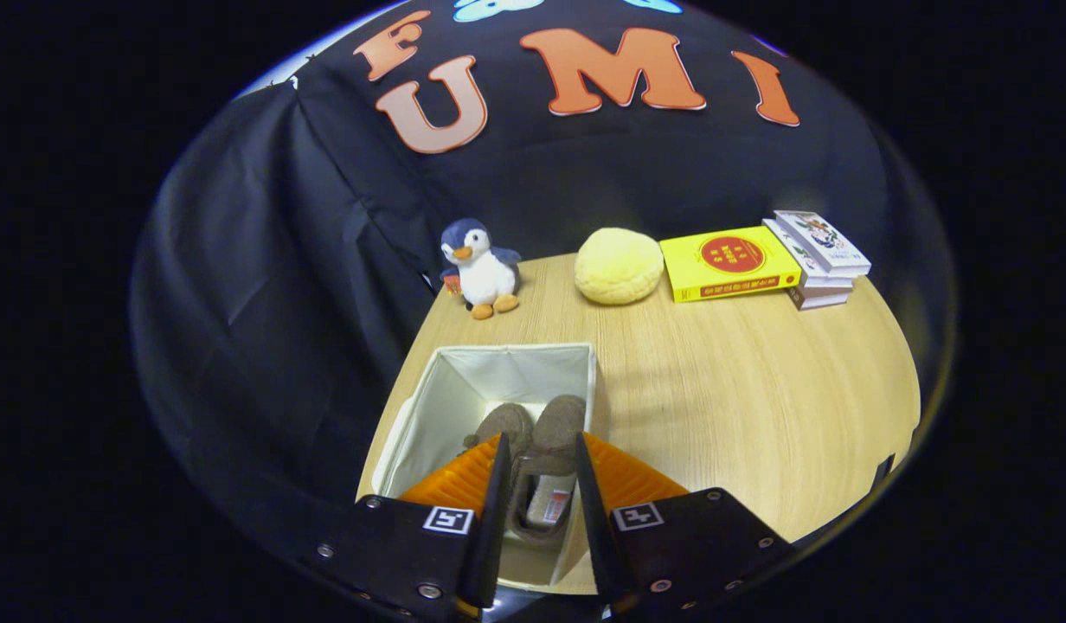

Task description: Open the storage box then place both shoes into the box .Put the left shoe in first, then the right shoe, with the right side of both shoes facing outward in a uniform manner.

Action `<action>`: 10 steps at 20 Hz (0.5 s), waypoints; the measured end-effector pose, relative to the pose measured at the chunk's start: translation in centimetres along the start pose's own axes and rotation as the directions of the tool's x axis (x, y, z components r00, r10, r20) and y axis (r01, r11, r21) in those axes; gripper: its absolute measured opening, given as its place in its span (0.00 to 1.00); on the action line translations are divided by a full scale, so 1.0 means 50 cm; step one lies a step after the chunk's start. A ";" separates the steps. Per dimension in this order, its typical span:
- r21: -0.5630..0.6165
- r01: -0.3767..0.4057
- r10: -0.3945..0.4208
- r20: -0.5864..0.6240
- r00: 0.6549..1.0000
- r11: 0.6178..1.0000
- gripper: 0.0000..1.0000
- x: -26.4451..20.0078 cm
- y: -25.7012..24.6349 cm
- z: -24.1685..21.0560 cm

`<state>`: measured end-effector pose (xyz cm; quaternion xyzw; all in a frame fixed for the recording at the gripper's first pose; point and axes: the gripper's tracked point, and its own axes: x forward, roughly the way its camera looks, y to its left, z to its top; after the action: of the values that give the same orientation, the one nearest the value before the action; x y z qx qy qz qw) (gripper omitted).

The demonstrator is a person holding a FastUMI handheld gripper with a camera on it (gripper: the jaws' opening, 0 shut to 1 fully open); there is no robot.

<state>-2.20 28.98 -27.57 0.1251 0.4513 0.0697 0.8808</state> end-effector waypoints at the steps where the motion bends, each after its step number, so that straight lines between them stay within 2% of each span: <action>1: -0.014 -0.004 0.005 0.042 0.999 1.000 0.49 -0.019 -0.015 0.021; 5: -0.062 0.010 0.004 0.221 0.975 0.998 0.66 -0.106 -0.094 0.107; 10: -0.119 0.067 -0.012 0.412 0.911 0.991 0.83 -0.215 -0.216 0.199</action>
<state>-0.28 14.51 -16.71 0.0697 0.2533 0.0533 0.9634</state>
